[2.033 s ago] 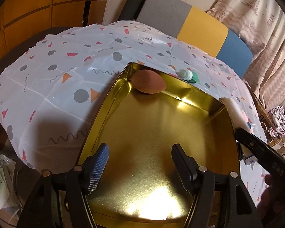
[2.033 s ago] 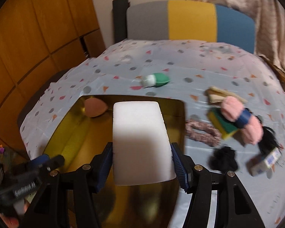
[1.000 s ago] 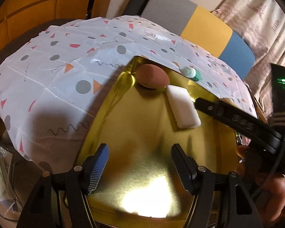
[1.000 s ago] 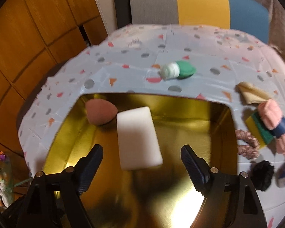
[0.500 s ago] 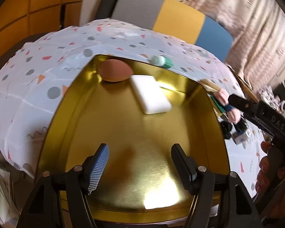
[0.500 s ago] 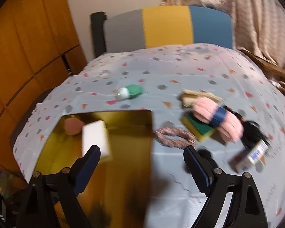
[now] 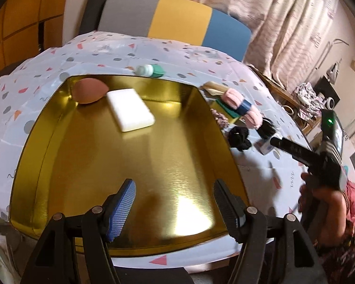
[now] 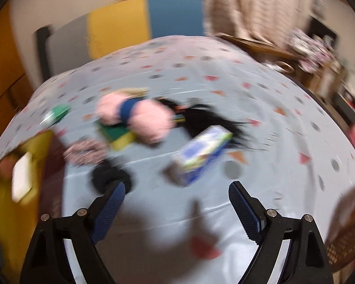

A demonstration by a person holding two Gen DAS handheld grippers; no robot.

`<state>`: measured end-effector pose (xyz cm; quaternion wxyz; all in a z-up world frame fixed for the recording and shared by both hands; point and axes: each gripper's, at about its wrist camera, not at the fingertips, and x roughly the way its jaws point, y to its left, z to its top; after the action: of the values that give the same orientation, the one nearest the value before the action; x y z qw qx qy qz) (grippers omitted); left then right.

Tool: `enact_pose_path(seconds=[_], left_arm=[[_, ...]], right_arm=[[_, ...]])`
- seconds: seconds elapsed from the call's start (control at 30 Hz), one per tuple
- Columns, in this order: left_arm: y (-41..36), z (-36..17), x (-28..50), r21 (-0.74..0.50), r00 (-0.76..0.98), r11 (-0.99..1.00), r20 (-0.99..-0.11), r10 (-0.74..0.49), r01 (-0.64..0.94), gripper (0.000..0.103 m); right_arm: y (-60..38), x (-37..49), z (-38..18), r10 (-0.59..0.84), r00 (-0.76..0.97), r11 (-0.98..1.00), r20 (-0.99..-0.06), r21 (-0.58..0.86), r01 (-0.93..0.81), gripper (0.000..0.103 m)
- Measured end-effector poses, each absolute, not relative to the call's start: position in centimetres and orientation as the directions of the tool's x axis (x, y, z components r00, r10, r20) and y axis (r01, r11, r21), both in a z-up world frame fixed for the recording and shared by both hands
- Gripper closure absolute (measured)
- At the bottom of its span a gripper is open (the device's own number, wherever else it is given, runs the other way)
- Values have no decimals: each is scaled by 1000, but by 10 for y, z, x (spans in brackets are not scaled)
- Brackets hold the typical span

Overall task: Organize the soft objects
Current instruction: 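Reach and grasp the blue Tempo tissue pack with the right tool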

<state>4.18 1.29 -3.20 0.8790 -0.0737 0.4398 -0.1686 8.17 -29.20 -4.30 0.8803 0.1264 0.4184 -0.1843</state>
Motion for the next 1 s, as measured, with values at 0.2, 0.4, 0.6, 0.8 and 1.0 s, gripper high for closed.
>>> enact_pose_path(seconds=[0.2, 0.4, 0.6, 0.8, 1.0], left_arm=[[-6, -21, 33, -270, 572, 926, -729, -375, 262, 34], [-25, -22, 30, -284, 550, 919, -737, -392, 274, 34], [-39, -25, 30, -292, 531, 916, -747, -399, 277, 34], [-51, -26, 28, -288, 528, 913, -748, -402, 288, 34], [-60, -25, 28, -294, 519, 911, -751, -408, 290, 34]], right_arm=[[-339, 99, -44, -276, 564, 841, -778, 88, 533, 9], [-356, 109, -59, -262, 547, 847, -795, 82, 525, 5], [-375, 81, -63, -277, 554, 843, -785, 78, 532, 3], [-409, 45, -68, -297, 506, 764, -810, 116, 634, 3], [-388, 56, -60, -212, 544, 796, -812, 180, 579, 3]])
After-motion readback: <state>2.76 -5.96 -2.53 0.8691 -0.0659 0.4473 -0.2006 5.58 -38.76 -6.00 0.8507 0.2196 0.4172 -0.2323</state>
